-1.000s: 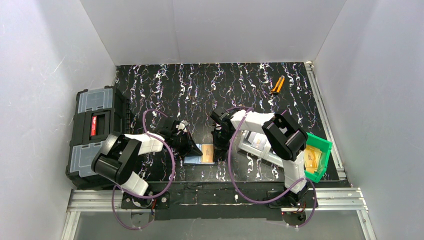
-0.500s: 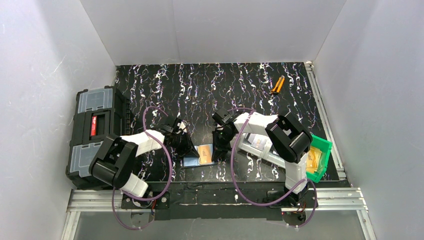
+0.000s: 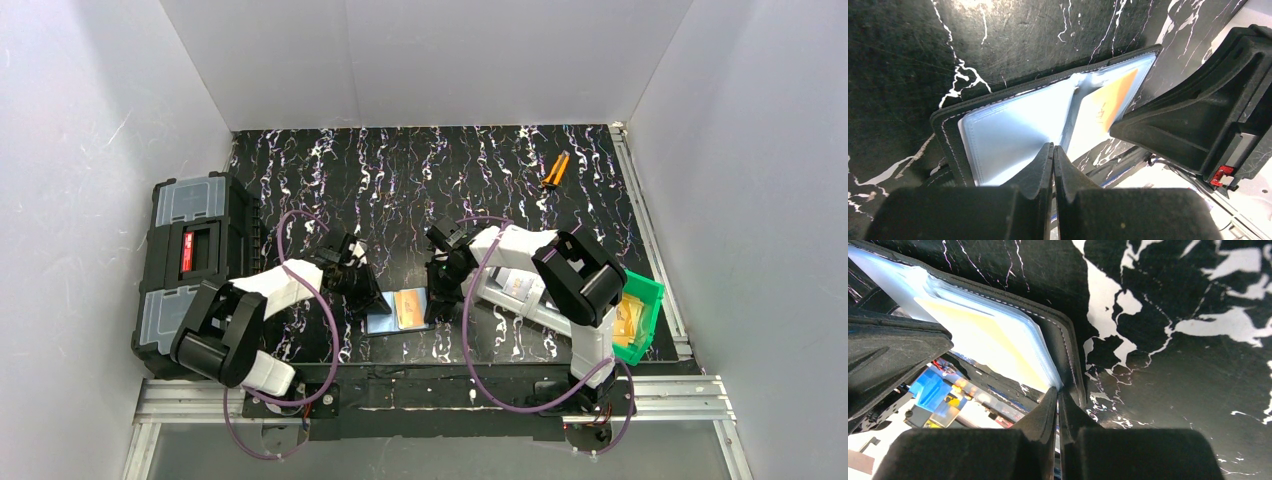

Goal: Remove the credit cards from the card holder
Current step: Remove the credit card from the card holder.

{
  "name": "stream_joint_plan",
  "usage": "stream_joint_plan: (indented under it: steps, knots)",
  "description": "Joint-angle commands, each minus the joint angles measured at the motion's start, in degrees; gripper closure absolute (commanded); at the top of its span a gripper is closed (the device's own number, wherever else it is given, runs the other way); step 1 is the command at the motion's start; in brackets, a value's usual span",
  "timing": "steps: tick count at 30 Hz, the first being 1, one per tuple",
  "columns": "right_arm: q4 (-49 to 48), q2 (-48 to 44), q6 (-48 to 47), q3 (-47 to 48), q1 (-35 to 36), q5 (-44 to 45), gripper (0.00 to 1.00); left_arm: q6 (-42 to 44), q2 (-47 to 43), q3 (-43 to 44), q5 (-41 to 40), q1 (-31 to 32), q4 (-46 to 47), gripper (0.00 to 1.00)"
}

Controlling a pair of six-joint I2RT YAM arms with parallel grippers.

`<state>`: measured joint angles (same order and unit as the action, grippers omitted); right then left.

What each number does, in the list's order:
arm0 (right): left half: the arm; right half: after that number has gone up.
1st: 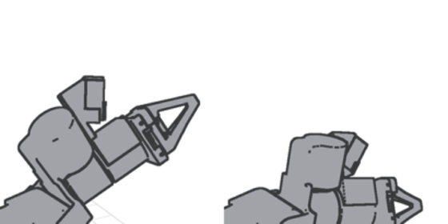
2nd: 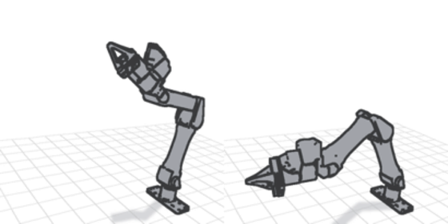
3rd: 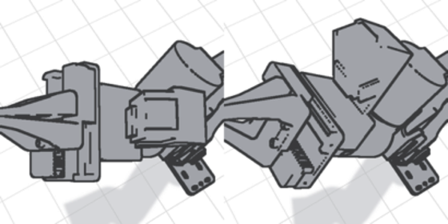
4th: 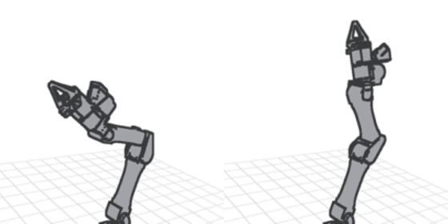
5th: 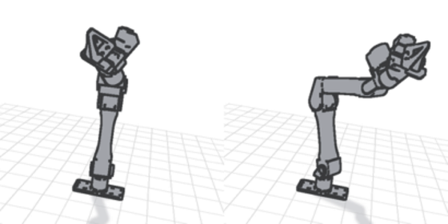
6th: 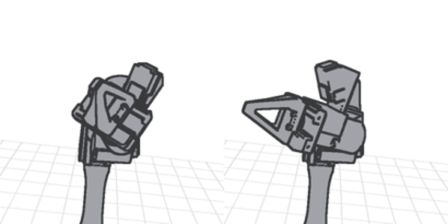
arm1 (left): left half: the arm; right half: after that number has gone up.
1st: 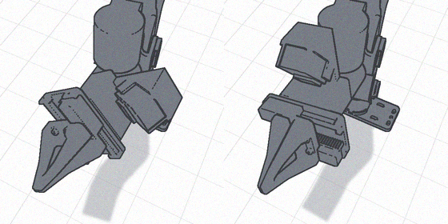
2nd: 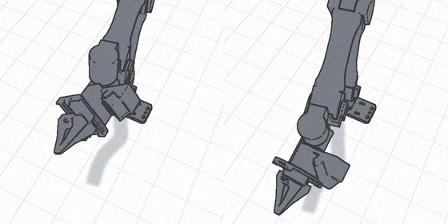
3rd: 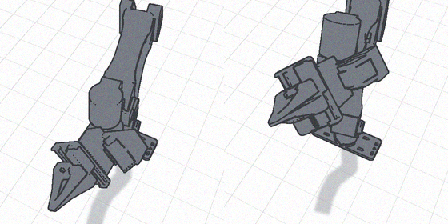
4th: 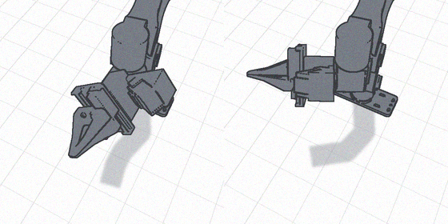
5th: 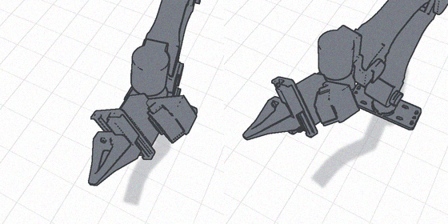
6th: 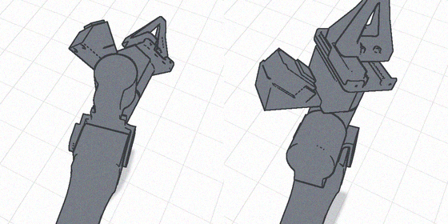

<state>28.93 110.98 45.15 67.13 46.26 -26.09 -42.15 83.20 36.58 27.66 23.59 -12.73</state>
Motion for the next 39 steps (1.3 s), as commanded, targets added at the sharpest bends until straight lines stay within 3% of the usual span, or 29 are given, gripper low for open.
stream_joint_plan:
  steps: [1, 3, 5, 8, 24, 31, 34, 36, 39]
  knots:
    - [-5.24, 1.86, -0.5, -1.83, 0.06, 8.82, 0.93, 1.21, -2.39, 1.12, 1.95, -0.57, -0.73, 1.0]
    - [-5.14, 2.23, -0.67, -1.62, 0.06, 8.57, 0.94, 0.22, -2.48, 0.13, 3.86, -0.55, 2.21, 1.0]
    - [-5.09, 2.63, -0.68, -1.41, 0.06, 8.4, 0.94, -0.39, -2.47, -0.29, 3.86, -0.57, 4.1, 0.9]
    - [-4.93, 2.9, -0.82, -1.24, 0.06, 8.33, 0.95, -0.62, -1.51, -0.07, 3.27, -0.56, 5.42, 0.84]
    - [-4.41, 3.39, -1.22, -0.71, 0.06, 8.02, 0.95, -1.05, 6.5, 0.39, 5.81, -0.52, 11.39, 0.76]
    - [-4.31, 3.83, -1.33, -0.25, 0.06, 7.96, 0.96, -3.29, 7.89, -1.16, 7.2, -0.56, 15.84, 0.8]
    - [-4.32, 3.81, -1.34, -0.34, 0.06, 7.97, 0.96, -4.3, 8.11, -1.81, 7.79, -0.56, 17.19, 0.88]
    - [-4.25, 3.82, -1.37, -0.34, 0.06, 8.02, 0.96, -4.43, 7.71, -1.86, 7.88, -0.55, 16.87, 0.99]
    - [-4.17, 3.74, -1.34, -0.51, 0.06, 8.1, 0.96, -4.14, 6.27, -1.95, 6.87, -0.57, 14.79, 1.0]
